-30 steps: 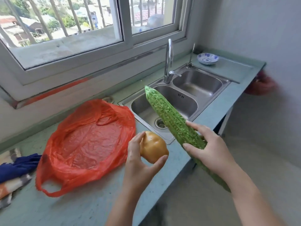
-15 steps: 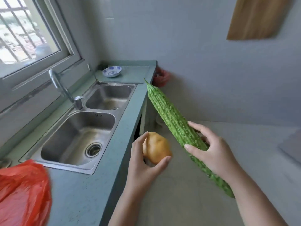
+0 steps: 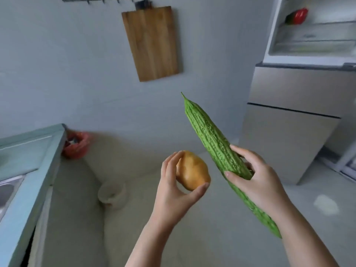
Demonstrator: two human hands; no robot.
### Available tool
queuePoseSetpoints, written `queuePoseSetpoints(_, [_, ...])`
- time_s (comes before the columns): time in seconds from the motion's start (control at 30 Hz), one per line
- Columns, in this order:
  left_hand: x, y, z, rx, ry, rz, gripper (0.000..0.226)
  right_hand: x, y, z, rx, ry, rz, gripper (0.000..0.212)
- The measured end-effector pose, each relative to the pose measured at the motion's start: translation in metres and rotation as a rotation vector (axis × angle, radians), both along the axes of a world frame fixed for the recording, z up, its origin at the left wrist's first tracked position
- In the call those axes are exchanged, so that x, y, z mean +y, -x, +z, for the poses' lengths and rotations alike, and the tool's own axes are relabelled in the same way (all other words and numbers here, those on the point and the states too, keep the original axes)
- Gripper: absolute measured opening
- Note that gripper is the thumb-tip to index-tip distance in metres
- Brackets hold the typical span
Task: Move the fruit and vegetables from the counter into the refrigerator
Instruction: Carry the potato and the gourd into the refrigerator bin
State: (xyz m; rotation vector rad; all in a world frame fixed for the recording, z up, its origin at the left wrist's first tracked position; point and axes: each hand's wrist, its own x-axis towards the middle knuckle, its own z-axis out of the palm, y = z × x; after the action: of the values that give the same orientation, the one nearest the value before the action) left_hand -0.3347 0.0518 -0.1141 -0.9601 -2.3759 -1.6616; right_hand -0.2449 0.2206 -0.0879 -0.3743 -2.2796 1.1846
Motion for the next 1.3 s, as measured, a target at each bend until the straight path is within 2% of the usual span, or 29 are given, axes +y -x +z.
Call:
queuePoseSetpoints(0.23, [0.139, 0.009, -0.011, 0.001, 0.072, -0.351, 0.077, 0.097, -0.036, -0.015, -0.01, 0.052, -0.327, 0.059])
queuePoseSetpoints(0.4, [0.21, 0.029, -0.024, -0.043, 0.069, -0.499, 0.078, 0.153, -0.032, -0.026, -0.052, 0.092, -0.496, 0.06])
queuePoseSetpoints(0.73, [0.344, 0.186, -0.008, -0.048, -0.005, -0.501, 0.08, 0.28, 0.121, -0.005, -0.122, 0.016, -0.521, 0.06])
queuePoseSetpoints(0.9, [0.406, 0.252, 0.004, -0.044, -0.048, -0.501, 0.076, 0.343, 0.183, 0.012, -0.084, 0.005, -0.504, 0.061])
queuePoseSetpoints(1.3, [0.608, 0.266, 0.008, -0.044, 0.013, -0.655, 0.084, 0.521, 0.186, 0.016, -0.175, -0.155, -0.673, 0.062])
